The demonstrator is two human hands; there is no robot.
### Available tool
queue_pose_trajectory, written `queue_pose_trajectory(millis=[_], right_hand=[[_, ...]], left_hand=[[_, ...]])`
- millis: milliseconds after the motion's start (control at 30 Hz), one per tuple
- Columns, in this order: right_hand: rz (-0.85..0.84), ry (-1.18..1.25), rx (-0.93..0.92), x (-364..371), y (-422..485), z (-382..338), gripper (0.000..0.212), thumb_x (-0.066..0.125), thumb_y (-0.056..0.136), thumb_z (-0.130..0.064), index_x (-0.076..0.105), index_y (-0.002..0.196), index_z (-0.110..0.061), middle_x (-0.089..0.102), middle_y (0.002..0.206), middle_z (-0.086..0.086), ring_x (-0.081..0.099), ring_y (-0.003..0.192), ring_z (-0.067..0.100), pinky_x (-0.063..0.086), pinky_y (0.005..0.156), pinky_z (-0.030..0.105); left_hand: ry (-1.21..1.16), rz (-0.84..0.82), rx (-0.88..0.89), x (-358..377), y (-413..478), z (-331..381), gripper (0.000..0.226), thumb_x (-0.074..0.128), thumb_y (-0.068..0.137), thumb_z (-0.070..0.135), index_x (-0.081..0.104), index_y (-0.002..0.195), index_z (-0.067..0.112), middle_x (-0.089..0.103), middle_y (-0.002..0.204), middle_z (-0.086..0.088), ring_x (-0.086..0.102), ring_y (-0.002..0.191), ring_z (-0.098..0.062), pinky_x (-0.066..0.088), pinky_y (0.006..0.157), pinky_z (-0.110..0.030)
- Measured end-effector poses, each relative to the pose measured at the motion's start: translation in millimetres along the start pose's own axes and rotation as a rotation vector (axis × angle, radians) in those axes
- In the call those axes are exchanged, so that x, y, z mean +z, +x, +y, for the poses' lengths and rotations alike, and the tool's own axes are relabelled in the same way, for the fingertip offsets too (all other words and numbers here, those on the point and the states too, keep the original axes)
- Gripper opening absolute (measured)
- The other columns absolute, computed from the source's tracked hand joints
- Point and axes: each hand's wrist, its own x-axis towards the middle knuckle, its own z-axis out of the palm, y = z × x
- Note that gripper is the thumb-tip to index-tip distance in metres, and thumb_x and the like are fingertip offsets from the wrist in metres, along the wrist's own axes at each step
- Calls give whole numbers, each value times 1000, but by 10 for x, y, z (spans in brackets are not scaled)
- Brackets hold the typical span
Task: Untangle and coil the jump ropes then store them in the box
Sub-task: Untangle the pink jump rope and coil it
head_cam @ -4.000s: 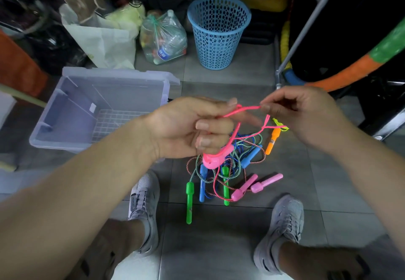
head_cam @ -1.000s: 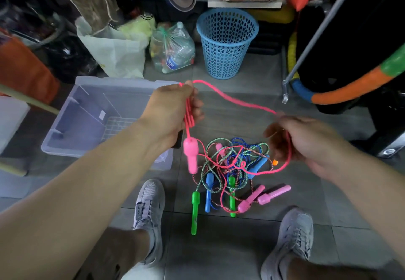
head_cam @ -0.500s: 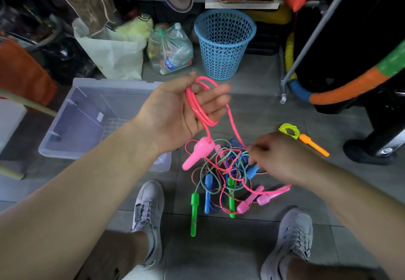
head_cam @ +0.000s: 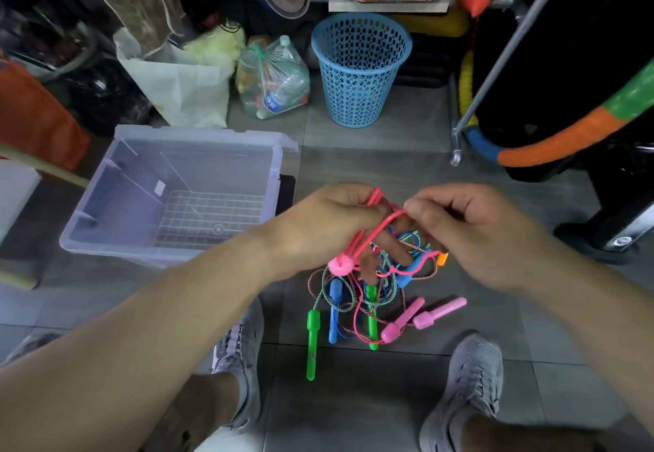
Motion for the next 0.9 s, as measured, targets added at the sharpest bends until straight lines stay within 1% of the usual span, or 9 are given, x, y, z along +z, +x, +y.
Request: queue_pose_trajectory(millis=[67, 133, 200, 333, 533, 667, 733, 833, 900], right_hand=[[100, -51, 19, -14, 22, 30, 25, 56, 97, -42, 72, 83, -30, 42, 55, 3, 37, 53, 17, 30, 50, 34], [152, -30, 52, 2, 43, 34, 26, 56, 97, -37, 72, 80, -26, 57, 57, 1, 44, 53, 13, 35, 51, 33], [131, 54, 67, 36, 55, -3, 31, 53, 101, -33, 70, 79, -20, 71, 68, -3, 55, 55, 9, 43, 56, 28], [105, 155, 54, 96, 35, -45, 32, 48, 103, -25, 62, 77, -14, 68, 63, -11, 58, 49, 1, 39, 53, 9], [193, 68, -7, 99, 23, -29, 31, 51, 99, -36, 64, 75, -20, 68, 71, 0, 54, 54, 2, 42, 55, 16], [202, 73, -39, 76, 51, -16, 33, 55, 87, -51, 68, 75, -23, 66, 62, -7, 58, 57, 5, 45, 57, 21], [278, 107, -37, 38, 94, 11, 39, 61, 82, -54, 69, 75, -17, 56, 55, -3, 46, 53, 9, 38, 50, 24], [296, 151, -32, 39, 160, 30, 53, 64, 85, -59, 67, 79, -7, 54, 65, 24, 44, 61, 18, 37, 54, 39], [219, 280, -3, 58, 177, 44, 58, 63, 85, -59, 65, 85, -1, 56, 72, 29, 47, 66, 22, 39, 61, 42]], left_hand=[[-47, 14, 25, 36, 0, 8, 18, 46, 103, 11, 61, 95, 4, 73, 76, -22, 53, 38, -19, 42, 54, -34], [-134, 27, 32, 56, 11, 12, 19, 47, 102, 12, 61, 94, 1, 68, 62, -17, 46, 34, -15, 37, 50, -31], [-139, 7, 19, 61, 18, 11, 20, 50, 101, 13, 61, 95, -2, 61, 52, -10, 44, 37, -15, 39, 49, -26], [-133, -36, -16, 59, 23, -15, 29, 51, 101, 21, 62, 85, 1, 46, 43, -3, 40, 41, -18, 48, 61, -31], [-125, -120, -25, -8, 15, 1, 38, 46, 102, 31, 70, 92, 2, 47, 44, -6, 54, 43, -25, 40, 77, -48], [-155, -225, -47, -19, -3, 16, 38, 44, 102, 31, 65, 96, 0, 55, 49, -4, 63, 50, -22, 39, 84, -51], [-243, -211, -20, -14, -2, 26, 33, 48, 100, 30, 64, 88, 4, 64, 56, -7, 66, 53, -22, 44, 85, -51], [-415, -231, -3, 1, -16, 65, 27, 53, 94, 30, 64, 85, 7, 74, 82, -19, 73, 68, -27, 59, 75, -38], [-543, -295, -1, -18, -22, 98, 25, 52, 95, 28, 61, 84, 8, 71, 107, -27, 74, 82, -27, 60, 73, -37]])
